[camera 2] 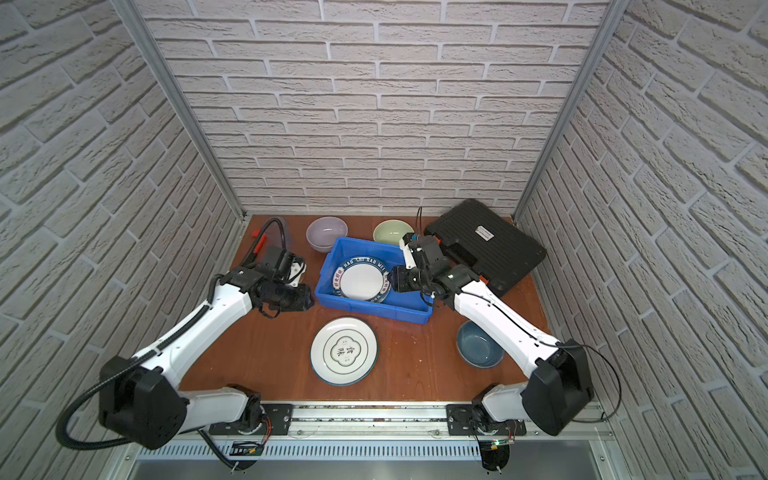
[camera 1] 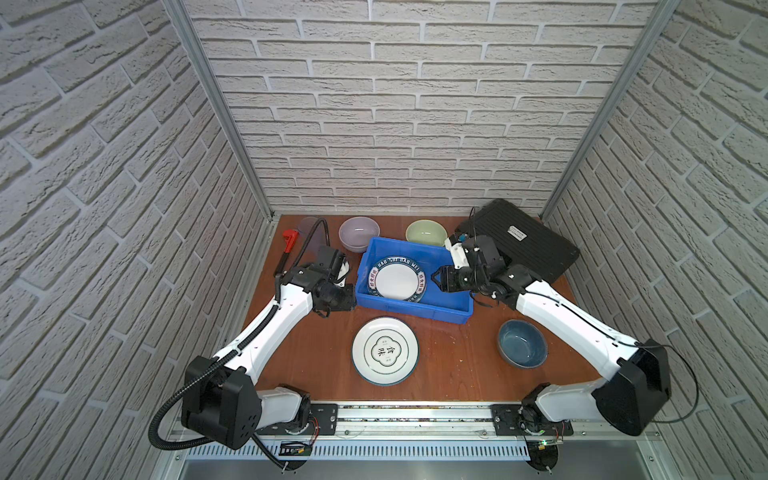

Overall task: Place the mixed dishes into the plastic bin
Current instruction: 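Open both grippers and move them out of the bin toward the white plate stack, then grip the white plate stack's rim with left gripper while right gripper grips opposite rim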

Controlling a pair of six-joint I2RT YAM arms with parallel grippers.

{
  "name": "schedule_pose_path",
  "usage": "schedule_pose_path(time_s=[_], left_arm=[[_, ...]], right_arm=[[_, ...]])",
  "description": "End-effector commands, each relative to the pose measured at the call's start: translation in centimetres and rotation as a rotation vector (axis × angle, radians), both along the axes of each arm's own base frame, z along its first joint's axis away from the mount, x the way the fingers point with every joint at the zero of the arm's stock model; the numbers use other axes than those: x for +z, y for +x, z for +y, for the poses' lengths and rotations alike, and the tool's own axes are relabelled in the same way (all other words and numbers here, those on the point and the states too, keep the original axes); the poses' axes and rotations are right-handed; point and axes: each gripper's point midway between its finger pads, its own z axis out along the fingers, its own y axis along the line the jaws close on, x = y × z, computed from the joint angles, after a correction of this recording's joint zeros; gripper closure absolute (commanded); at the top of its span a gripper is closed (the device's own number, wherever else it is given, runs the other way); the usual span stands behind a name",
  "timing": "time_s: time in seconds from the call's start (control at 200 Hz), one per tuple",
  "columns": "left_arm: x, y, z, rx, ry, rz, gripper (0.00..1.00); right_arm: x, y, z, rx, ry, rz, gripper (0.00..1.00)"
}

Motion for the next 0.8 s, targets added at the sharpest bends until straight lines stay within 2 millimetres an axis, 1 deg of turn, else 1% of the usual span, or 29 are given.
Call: schedule_pose_path(time_s=[0.0, 0.105, 0.18, 0.25, 0.335, 0.545, 0.71, 0.79], left_arm=[[-0.5, -2.5, 0.1, 0.017, -0.008, 0.043, 0.57], [-1.1, -3.8, 0.1, 0.038, -0.021, 0.053, 0.59], [-1.7, -4.4, -0.1, 0.06, -0.044, 0.062, 0.64], [-2.4, -4.9, -0.7, 0.071, -0.077, 0.07, 0.72], [-3.4, -5.4, -1.0, 0.081, -0.079, 0.087, 0.73], [-6.1, -6.7, -1.5, 0.097, -0.062, 0.117, 0.74], [-7.8, -7.6, -1.1, 0.106, -0.032, 0.139, 0.74], [-8.3, -7.8, -1.0, 0.109, -0.022, 0.146, 0.74]], right_arm=[[-0.9, -2.8, 0.5, 0.037, 0.01, 0.013, 0.49], [-1.8, -5.6, 2.0, 0.098, 0.023, 0.023, 0.51], [-2.6, -7.5, 3.2, 0.154, 0.018, 0.039, 0.54], [-3.4, -8.9, 4.0, 0.194, 0.014, 0.056, 0.55], [-4.5, -10.2, 4.7, 0.209, 0.013, 0.078, 0.55], [-8.7, -12.0, 4.6, 0.148, -0.054, 0.163, 0.58], [-11.0, -12.3, 4.5, 0.084, -0.083, 0.208, 0.62], [-12.1, -12.3, 4.5, 0.068, -0.09, 0.231, 0.63]])
